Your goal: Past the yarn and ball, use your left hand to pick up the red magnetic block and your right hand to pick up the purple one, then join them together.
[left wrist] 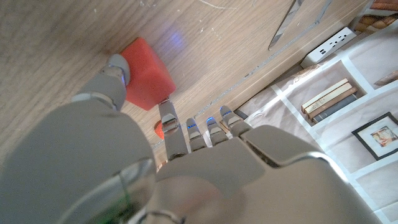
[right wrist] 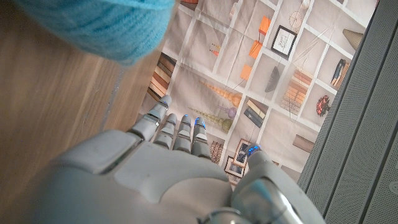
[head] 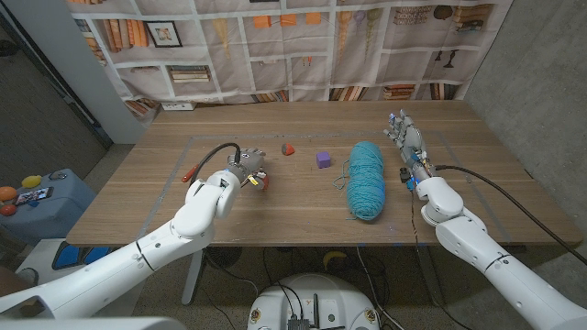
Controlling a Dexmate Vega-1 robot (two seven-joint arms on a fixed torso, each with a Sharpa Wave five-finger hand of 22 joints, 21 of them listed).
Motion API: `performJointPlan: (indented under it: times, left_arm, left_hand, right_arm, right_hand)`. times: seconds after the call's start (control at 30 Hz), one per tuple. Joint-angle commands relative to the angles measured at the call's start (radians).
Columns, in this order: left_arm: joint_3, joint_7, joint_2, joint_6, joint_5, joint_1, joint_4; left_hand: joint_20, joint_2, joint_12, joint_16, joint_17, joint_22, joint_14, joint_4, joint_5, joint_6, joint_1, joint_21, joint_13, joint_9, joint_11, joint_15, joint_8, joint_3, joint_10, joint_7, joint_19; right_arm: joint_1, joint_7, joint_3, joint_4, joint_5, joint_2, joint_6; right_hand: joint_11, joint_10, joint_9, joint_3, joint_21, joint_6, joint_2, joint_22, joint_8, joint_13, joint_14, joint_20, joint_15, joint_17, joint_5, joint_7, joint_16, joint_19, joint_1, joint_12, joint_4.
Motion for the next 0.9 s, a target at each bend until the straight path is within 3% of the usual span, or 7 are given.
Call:
performJointPlan:
  times: [0.03,0.33,0.9]
  left_arm:
    - [-0.020,0.004,0.018,-0.012,-0.039,-0.011,-0.003]
    - [-0.030,-0.025,0.030,-0.007,-0.054,-0.022,-0.032]
    - [-0.054,-0.024,0.061,0.008,-0.013,0.015,-0.097]
  left_hand:
    - [-0.003,0.006,-0.004,-0.001,0.001,0.004,0.007,0.003,0.005,0.022,0.004,-0.001,0.001,0.002,-0.005,-0.004,0.004,-0.006,0.010,-0.013,0.007]
    - [-0.002,0.009,-0.006,-0.007,0.001,0.004,0.001,0.004,0.006,0.041,0.008,-0.005,0.001,0.004,-0.011,0.019,0.004,-0.013,0.021,-0.016,0.009]
    - [-0.003,0.012,-0.011,-0.009,0.001,0.004,-0.003,0.007,0.005,0.058,0.009,-0.011,0.001,0.005,-0.012,0.015,0.003,-0.021,0.023,-0.022,0.001]
  right_arm:
    - [0.003,0.010,0.006,-0.062,-0.007,-0.050,-0.072]
    - [0.013,0.005,0.006,-0.088,-0.026,-0.066,-0.092]
    - [0.038,0.002,-0.018,-0.183,-0.179,-0.173,-0.201]
  right_hand:
    - [-0.003,0.007,0.005,0.006,0.004,0.011,-0.001,0.003,0.004,0.001,0.008,0.000,-0.002,0.002,0.003,0.000,0.008,0.007,-0.007,0.003,0.003]
    - [-0.004,0.008,0.005,0.008,0.003,0.012,-0.001,0.003,0.004,0.001,0.007,0.000,-0.003,0.000,0.003,0.001,0.007,0.006,-0.007,0.002,0.001]
    - [-0.009,0.019,0.005,0.016,-0.003,0.020,-0.005,0.003,0.005,0.001,0.011,-0.007,-0.010,-0.011,0.002,-0.018,0.008,-0.009,0.015,0.005,-0.025]
